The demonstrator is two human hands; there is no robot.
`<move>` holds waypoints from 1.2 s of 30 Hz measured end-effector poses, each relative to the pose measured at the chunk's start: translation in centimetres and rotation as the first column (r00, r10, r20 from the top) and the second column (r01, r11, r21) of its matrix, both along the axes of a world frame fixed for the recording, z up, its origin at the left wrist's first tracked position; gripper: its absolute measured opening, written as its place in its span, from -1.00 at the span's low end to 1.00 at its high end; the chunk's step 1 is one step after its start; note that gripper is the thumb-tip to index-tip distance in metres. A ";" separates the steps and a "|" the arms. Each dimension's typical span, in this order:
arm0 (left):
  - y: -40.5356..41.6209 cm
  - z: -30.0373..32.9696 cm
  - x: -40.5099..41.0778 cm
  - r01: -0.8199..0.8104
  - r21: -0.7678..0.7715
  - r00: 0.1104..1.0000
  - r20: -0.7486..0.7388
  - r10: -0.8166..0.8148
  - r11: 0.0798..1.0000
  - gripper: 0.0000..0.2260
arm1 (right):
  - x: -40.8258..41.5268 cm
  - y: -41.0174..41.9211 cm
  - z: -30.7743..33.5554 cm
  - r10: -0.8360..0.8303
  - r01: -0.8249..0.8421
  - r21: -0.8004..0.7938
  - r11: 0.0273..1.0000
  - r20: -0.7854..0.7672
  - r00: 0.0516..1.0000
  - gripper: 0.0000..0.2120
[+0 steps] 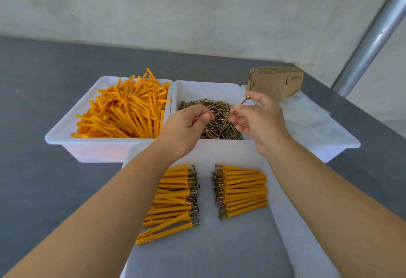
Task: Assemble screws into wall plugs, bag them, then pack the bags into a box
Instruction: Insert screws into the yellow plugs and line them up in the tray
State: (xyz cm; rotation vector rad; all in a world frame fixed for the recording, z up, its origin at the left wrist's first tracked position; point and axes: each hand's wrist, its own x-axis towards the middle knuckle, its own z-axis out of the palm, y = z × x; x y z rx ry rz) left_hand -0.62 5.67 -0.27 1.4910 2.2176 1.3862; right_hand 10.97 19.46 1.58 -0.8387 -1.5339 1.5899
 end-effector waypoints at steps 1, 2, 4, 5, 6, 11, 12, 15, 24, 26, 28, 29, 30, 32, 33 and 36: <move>0.0 -0.1 0.3 0.013 -0.032 1.000 -0.002 -0.013 0.999 -0.81 | 0.2 -0.5 -0.1 -0.012 0.012 0.013 1.000 0.003 1.000 -0.67; 0.0 -0.2 0.6 0.025 -0.049 1.000 0.005 -0.024 0.998 -0.82 | 0.3 -0.9 -0.3 -0.023 0.023 0.021 1.000 -0.016 1.000 -0.67; 0.0 -0.2 1.0 0.057 -0.035 0.995 0.080 -0.054 0.998 -0.82 | 0.1 -1.8 -0.2 -0.020 0.025 0.057 0.998 -0.086 0.996 -0.69; 0.0 -0.2 1.1 0.078 -0.017 0.988 0.131 -0.076 0.997 -0.82 | 0.1 -2.2 -0.1 -0.018 0.029 0.103 0.994 -0.110 0.994 -0.68; 0.0 -0.1 1.1 0.101 -0.003 0.980 0.175 -0.099 0.995 -0.82 | 0.0 -2.4 0.0 -0.021 0.042 0.163 0.986 -0.128 0.992 -0.68; 0.1 -0.2 1.3 0.158 0.030 0.949 0.271 -0.160 0.987 -0.80 | 0.1 -2.8 0.2 -0.041 0.084 0.376 0.923 -0.121 0.992 -0.66; 0.1 -0.1 1.3 0.163 0.035 0.944 0.286 -0.166 0.986 -0.80 | 0.1 -2.8 0.2 -0.034 0.075 0.383 0.921 -0.113 0.993 -0.66; 0.3 -0.1 1.3 0.180 0.035 0.933 0.311 -0.182 0.983 -0.79 | 0.3 -2.6 -0.1 -0.023 0.064 0.389 0.919 -0.109 0.994 -0.67; 0.1 0.1 1.6 0.187 0.024 0.897 0.404 -0.181 0.982 -0.78 | 0.4 -2.1 -0.9 0.079 -0.062 0.441 0.896 -0.021 0.997 -0.68; 0.0 0.1 1.6 0.166 0.027 0.905 0.392 -0.163 0.986 -0.78 | 0.4 -2.1 -1.0 0.106 -0.108 0.483 0.869 0.032 0.994 -0.79; 0.0 0.2 1.5 0.109 0.040 0.943 0.312 -0.116 0.993 -0.79 | 0.6 -1.9 -0.8 0.151 -0.166 0.493 0.854 0.070 0.986 -0.84; 0.0 0.2 1.5 0.089 0.052 0.956 0.276 -0.100 0.995 -0.81 | 0.7 -1.8 -0.6 0.179 -0.192 0.465 0.864 0.074 0.981 -0.77; 0.0 0.3 1.5 0.089 0.071 0.959 0.264 -0.105 0.993 -0.82 | 0.8 -1.7 -0.5 0.193 -0.199 0.428 0.882 0.059 0.979 -0.71; -0.2 0.5 1.7 0.143 0.110 0.941 0.294 -0.169 0.984 -0.86 | 1.2 -1.1 -0.2 0.147 -0.135 0.370 0.919 -0.003 0.989 -0.66; -0.3 0.7 1.9 0.188 0.112 0.928 0.305 -0.214 0.976 -0.89 | 1.4 -0.8 -0.1 0.098 -0.082 0.344 0.935 -0.030 0.995 -0.66; -0.3 0.6 2.5 0.320 0.024 0.931 0.176 -0.319 0.947 -0.94 | 1.9 0.3 -0.4 -0.034 0.043 0.272 0.961 -0.038 0.999 -0.68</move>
